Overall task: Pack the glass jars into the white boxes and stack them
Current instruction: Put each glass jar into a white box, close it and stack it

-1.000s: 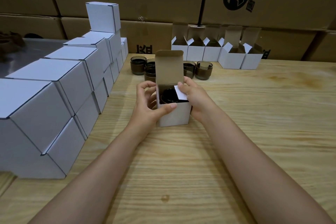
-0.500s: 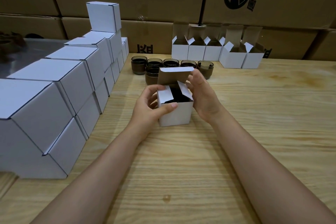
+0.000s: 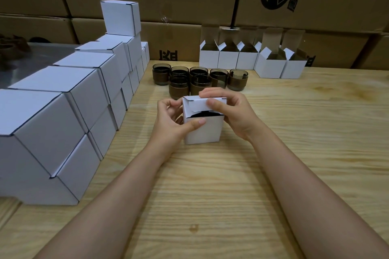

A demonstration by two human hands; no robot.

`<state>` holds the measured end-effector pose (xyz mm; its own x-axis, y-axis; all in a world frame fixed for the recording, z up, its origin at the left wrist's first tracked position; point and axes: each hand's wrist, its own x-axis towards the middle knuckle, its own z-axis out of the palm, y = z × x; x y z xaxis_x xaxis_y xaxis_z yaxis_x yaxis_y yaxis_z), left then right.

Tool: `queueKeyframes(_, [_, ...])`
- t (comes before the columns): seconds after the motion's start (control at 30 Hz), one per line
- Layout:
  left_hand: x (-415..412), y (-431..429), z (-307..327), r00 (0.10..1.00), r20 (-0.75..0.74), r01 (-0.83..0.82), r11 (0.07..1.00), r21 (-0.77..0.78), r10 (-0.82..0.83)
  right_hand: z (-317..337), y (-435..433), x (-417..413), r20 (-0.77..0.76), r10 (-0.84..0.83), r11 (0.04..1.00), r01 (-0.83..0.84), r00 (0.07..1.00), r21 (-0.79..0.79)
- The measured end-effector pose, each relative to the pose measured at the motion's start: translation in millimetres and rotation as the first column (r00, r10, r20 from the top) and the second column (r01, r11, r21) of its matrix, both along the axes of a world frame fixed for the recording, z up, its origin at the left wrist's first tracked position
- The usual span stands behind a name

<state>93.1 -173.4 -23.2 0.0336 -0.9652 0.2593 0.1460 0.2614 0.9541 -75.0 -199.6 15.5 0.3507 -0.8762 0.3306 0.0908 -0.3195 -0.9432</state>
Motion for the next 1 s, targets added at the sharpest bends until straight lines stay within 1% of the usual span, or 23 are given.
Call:
queueKeyframes(0.27, [2.3, -4.5, -5.0, 1.0, -0.007, 0.022, 1.0, -0.019, -0.022, -4.4, -0.9, -2.3, -0.052, 0.028, 0.998, -0.03, 0.998, -0.051])
queueKeyframes(0.43, [3.0, -4.4, -4.8, 0.999, 0.038, 0.016, 1.0, -0.015, -0.015, -8.5, -0.7, -3.3, -0.076, 0.048, 0.998, -0.052, 0.996, -0.047])
queueKeyframes(0.6, [1.5, -2.2, -2.5, 0.999, 0.05, 0.014, 1.0, -0.017, -0.013, -11.7, -3.0, -5.8, -0.077, 0.091, 0.996, -0.09, 0.993, 0.017])
queueKeyframes(0.67, [0.4, -1.8, -1.6, 0.999, 0.05, 0.017, 1.0, -0.023, -0.016, -14.9, -5.5, -11.6, -0.061, 0.151, 0.986, -0.146, 0.987, 0.079])
queueKeyframes(0.77, [-0.8, -0.8, -0.3, 0.998, 0.059, 0.041, 0.998, -0.056, -0.038, -18.5, -7.0, -19.8, 0.0, 0.26, 0.947, -0.255, 0.966, 0.197])
queueKeyframes(0.83, [-1.7, 0.5, 0.4, 0.994, 0.092, 0.072, 0.995, -0.074, -0.065, -19.6, -6.6, -23.7, 0.015, 0.297, 0.93, -0.293, 0.955, 0.221])
queueKeyframes(0.87, [-2.2, 1.4, 1.2, 0.992, 0.102, 0.08, 0.994, -0.077, -0.072, -19.6, -6.4, -24.9, -0.026, 0.296, 0.936, -0.285, 0.955, 0.206])
queueKeyframes(0.93, [-1.9, 1.9, 1.6, 0.994, 0.088, 0.066, 0.995, -0.08, -0.059, -19.3, -6.9, -25.2, -0.156, 0.251, 0.962, -0.229, 0.955, 0.149])
queueKeyframes(0.97, [-1.1, 1.2, 1.1, 0.997, 0.071, 0.041, 0.997, -0.069, -0.036, -18.8, -8.1, -24.6, -0.191, 0.209, 0.974, -0.187, 0.959, 0.127])
queueKeyframes(1.0, [-0.1, 0.6, 1.4, 0.999, 0.052, 0.01, 0.999, -0.043, -0.008, -17.1, -9.2, -22.7, -0.192, 0.157, 0.983, -0.136, 0.969, 0.119])
